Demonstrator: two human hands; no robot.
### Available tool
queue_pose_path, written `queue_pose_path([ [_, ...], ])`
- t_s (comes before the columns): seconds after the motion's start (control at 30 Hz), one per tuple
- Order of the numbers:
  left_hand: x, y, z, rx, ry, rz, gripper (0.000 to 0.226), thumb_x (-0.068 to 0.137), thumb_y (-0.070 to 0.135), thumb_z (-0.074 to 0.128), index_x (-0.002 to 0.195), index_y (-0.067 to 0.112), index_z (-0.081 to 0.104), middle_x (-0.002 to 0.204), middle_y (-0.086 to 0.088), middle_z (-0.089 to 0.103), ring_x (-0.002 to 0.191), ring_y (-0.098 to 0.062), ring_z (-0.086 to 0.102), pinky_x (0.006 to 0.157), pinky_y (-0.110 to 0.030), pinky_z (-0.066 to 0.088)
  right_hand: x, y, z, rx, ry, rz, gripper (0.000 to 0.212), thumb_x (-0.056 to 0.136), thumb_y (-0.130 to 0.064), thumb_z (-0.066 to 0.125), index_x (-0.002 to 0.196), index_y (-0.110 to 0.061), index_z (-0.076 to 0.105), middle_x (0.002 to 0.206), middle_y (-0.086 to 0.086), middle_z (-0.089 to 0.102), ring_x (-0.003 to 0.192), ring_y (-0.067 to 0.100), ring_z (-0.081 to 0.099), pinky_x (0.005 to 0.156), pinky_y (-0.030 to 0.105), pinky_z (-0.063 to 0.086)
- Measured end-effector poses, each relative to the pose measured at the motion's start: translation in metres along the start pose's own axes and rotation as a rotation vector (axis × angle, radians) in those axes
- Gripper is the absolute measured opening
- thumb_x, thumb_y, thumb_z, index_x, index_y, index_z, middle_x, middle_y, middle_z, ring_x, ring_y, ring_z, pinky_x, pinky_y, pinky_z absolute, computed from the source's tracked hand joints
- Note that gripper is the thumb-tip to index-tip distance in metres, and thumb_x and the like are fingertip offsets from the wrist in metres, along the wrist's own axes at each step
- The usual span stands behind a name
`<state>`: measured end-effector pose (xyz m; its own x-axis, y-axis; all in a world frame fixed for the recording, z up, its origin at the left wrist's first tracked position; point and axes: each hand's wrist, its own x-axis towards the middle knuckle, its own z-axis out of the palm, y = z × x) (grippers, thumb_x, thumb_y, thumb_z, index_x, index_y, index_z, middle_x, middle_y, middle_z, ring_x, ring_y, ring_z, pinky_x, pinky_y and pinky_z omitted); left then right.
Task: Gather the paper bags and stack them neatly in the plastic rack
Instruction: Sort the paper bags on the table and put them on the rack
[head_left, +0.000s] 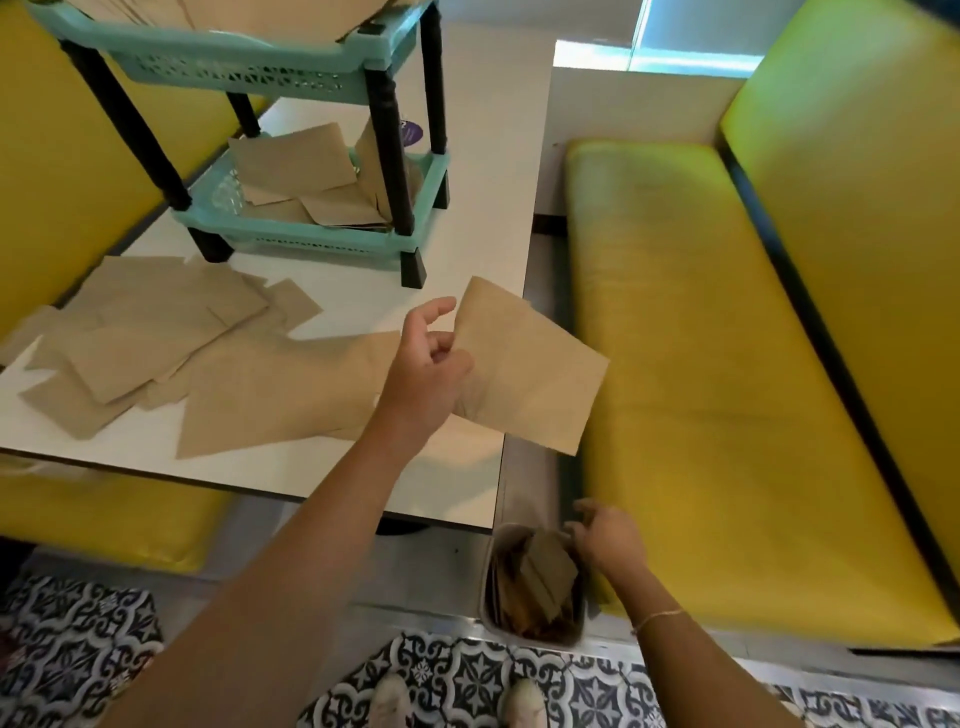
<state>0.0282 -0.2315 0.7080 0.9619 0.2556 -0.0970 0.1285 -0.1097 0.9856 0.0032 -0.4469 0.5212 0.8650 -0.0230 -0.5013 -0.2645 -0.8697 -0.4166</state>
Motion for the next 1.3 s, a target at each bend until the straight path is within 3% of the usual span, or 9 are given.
queue_pose_path([
  [0.13, 0.000, -0.011, 0.005, 0.007, -0.106, -0.059, 0.039, 0.085, 0.006, 0.050, 0.119, 0.025, 0.050, 0.111, -0.004, 0.063, 0.101, -0.019, 0.057, 0.086, -0.031, 0.046, 0.002, -0.017, -0.032, 0.289, 0.056, -0.038, 0.034, 0.091, -0.033, 0.057, 0.119, -0.013, 0.062, 0.114, 0.006, 0.066, 0.094, 0.020, 0.065, 0.084, 0.031, 0.050],
  [0.3, -0.003, -0.012, 0.018, -0.059, -0.183, -0.123, 0.023, 0.076, 0.017, 0.051, 0.096, 0.024, 0.060, 0.097, 0.002, 0.061, 0.089, -0.014, 0.054, 0.074, -0.028, 0.043, -0.006, -0.039, -0.086, 1.215, -0.186, 0.040, 0.048, 0.093, -0.055, 0.034, 0.116, -0.016, 0.052, 0.099, 0.007, 0.059, 0.083, 0.019, 0.057, 0.070, 0.035, 0.050],
  [0.4, -0.004, -0.012, 0.025, -0.101, -0.257, -0.169, 0.020, 0.086, 0.011, 0.049, 0.098, 0.024, 0.057, 0.100, 0.000, 0.058, 0.094, -0.018, 0.051, 0.074, -0.029, 0.043, -0.005, -0.039, -0.097, 1.195, -0.177, 0.010, 0.043, 0.091, -0.048, 0.047, 0.123, -0.020, 0.046, 0.106, 0.004, 0.057, 0.093, 0.020, 0.055, 0.077, 0.034, 0.049],
  [0.57, -0.005, -0.017, 0.031, -0.269, -0.420, -0.279, 0.041, 0.071, 0.024, 0.050, 0.111, 0.019, 0.056, 0.103, -0.004, 0.058, 0.097, -0.022, 0.051, 0.075, -0.032, 0.045, -0.001, -0.027, -0.095, 1.191, -0.261, -0.061, 0.037, 0.080, -0.031, 0.066, 0.113, -0.021, 0.054, 0.100, -0.003, 0.061, 0.093, 0.017, 0.055, 0.074, 0.030, 0.047],
  [0.73, -0.007, -0.021, 0.042, -0.225, -0.425, -0.321, 0.029, 0.079, 0.018, 0.052, 0.108, 0.019, 0.056, 0.098, -0.001, 0.059, 0.097, -0.022, 0.050, 0.073, -0.032, 0.043, 0.001, -0.008, -0.088, 1.351, -0.392, -0.067, 0.054, 0.061, -0.023, 0.082, 0.110, -0.012, 0.062, 0.102, 0.004, 0.070, 0.091, 0.019, 0.065, 0.070, 0.030, 0.056],
  [0.83, -0.001, -0.022, 0.045, 0.054, -0.260, -0.252, 0.033, 0.090, 0.011, 0.052, 0.121, 0.021, 0.048, 0.106, 0.001, 0.055, 0.103, -0.020, 0.051, 0.079, -0.030, 0.044, 0.007, 0.007, -0.088, 1.159, -0.131, 0.084, 0.023, 0.080, -0.007, 0.068, 0.104, -0.009, 0.064, 0.101, 0.008, 0.068, 0.089, 0.023, 0.062, 0.066, 0.031, 0.052],
  [0.97, 0.008, -0.022, 0.043, 0.275, 0.009, -0.077, 0.039, 0.090, 0.013, 0.055, 0.128, 0.021, 0.047, 0.107, 0.005, 0.053, 0.090, -0.010, 0.052, 0.076, -0.020, 0.041, 0.014, 0.040, -0.076, 0.412, 0.195, 0.148, 0.029, 0.083, 0.003, 0.050, 0.096, -0.012, 0.071, 0.094, 0.013, 0.068, 0.071, 0.024, 0.055, 0.058, 0.028, 0.043],
  [1.1, 0.008, -0.023, 0.043, 0.346, 0.042, -0.005, 0.030, 0.091, 0.012, 0.053, 0.120, 0.021, 0.054, 0.104, 0.007, 0.055, 0.078, -0.001, 0.051, 0.072, -0.014, 0.041, 0.013, 0.050, -0.041, 0.027, 0.099, 0.059, 0.042, 0.082, 0.003, 0.044, 0.107, -0.015, 0.072, 0.106, 0.014, 0.070, 0.092, 0.033, 0.064, 0.078, 0.033, 0.052],
  [1.3, 0.003, -0.026, 0.043, 0.405, 0.042, 0.054, 0.031, 0.092, 0.012, 0.054, 0.121, 0.021, 0.053, 0.106, 0.009, 0.053, 0.086, -0.004, 0.050, 0.062, -0.001, 0.038, 0.020, 0.043, 0.025, -0.245, -0.200, -0.040, 0.045, 0.092, -0.008, 0.040, 0.127, -0.030, 0.057, 0.116, 0.005, 0.065, 0.101, 0.022, 0.062, 0.073, 0.027, 0.046],
])
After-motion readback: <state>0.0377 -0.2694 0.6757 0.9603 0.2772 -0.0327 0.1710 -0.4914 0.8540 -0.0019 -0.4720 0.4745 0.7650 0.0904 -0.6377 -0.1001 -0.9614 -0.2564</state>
